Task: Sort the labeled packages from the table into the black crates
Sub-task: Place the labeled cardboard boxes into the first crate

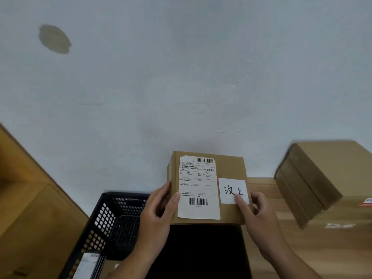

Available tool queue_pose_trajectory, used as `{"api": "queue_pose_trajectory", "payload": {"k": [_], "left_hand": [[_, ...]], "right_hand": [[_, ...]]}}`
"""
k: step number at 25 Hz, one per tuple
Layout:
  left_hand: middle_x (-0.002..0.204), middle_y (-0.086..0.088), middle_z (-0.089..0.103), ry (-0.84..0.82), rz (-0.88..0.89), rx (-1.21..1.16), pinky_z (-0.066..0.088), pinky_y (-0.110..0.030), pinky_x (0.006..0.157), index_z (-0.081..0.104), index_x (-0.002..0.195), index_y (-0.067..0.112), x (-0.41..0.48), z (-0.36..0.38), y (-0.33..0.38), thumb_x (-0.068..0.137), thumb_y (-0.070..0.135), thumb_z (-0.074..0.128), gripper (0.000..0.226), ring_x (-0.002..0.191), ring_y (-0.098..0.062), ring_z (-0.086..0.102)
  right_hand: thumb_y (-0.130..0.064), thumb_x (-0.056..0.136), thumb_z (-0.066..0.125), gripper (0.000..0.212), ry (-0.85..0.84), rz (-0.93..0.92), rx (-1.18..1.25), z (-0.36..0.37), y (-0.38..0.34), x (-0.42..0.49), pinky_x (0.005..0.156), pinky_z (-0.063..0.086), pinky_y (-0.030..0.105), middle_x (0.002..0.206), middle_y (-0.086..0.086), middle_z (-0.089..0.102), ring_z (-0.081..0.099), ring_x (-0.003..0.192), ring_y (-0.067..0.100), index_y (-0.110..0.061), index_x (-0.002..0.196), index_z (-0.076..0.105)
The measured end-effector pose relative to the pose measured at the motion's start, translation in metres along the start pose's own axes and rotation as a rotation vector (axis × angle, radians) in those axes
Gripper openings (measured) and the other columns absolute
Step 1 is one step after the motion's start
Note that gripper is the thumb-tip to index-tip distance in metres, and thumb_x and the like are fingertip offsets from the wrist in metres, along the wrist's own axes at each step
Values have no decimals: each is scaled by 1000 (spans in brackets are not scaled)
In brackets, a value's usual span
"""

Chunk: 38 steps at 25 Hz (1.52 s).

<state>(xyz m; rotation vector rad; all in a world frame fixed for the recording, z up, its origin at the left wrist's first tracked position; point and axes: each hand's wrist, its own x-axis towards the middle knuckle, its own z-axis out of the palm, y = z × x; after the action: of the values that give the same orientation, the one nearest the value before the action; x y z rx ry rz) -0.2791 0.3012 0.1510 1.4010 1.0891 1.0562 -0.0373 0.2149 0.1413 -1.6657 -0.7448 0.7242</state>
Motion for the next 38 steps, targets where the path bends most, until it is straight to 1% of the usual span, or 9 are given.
{"api": "queue_pose_trajectory", "payload": {"k": [4,6,8,15,25,30,32,35,38], "left_hand": [[128,25,65,14,31,27,57,-24,95,65,132,40,-7,-86,-20,85,65,69,53,119,6,61],[127,26,65,-3,20,44,57,-26,95,66,132,40,-9,-134,-29,83,67,68,56,119,5,62],[126,24,66,-14,19,60,57,-27,94,67,131,41,-12,-187,-40,86,60,70,49,119,3,63],[116,19,70,19,-93,120,62,-35,86,73,121,39,-8,-309,-76,91,44,73,31,111,-1,67],[105,26,70,99,-386,238,58,-16,72,68,104,49,6,-355,-182,89,31,77,24,97,6,67],[124,22,62,31,-521,309,57,-30,95,65,120,46,4,-365,-279,96,25,70,33,109,-5,65],[130,14,59,-18,-605,325,57,-31,94,64,131,37,4,-367,-311,98,24,67,35,110,-9,64],[124,15,57,-81,-676,356,56,-24,90,61,138,27,7,-373,-348,99,18,66,40,108,-5,62],[130,20,53,-200,-668,356,53,-16,94,60,139,30,9,-378,-364,99,9,65,46,110,3,60]], "right_hand": [[-43,88,74,25,-1,-9,-29,73,-4,-41,68,57,22,101,-14,76,73,88,1,-28,107,65],[-40,88,76,25,22,18,-45,113,-5,-67,75,61,28,102,-10,76,73,92,6,-26,106,66],[-39,88,76,24,9,42,-67,156,-6,-92,83,60,38,105,-7,75,72,97,12,-25,105,67],[-37,94,67,18,-107,137,-106,262,2,-149,80,61,35,110,-9,71,69,100,10,-29,109,65],[-34,94,70,30,-205,408,-199,364,104,-116,84,58,37,113,-7,69,67,101,13,-24,121,63],[-36,91,72,39,-193,512,-243,400,190,-123,95,58,40,117,-9,70,66,105,10,-29,128,60],[-37,92,69,41,-204,541,-287,408,219,-125,91,60,36,118,-9,70,67,106,9,-31,131,58],[-37,97,63,43,-240,600,-357,422,248,-127,70,56,13,112,-16,65,64,98,-1,-29,137,53],[-36,98,61,46,-227,627,-460,432,261,-127,70,53,12,117,-11,65,62,93,-3,-25,142,50]]}}
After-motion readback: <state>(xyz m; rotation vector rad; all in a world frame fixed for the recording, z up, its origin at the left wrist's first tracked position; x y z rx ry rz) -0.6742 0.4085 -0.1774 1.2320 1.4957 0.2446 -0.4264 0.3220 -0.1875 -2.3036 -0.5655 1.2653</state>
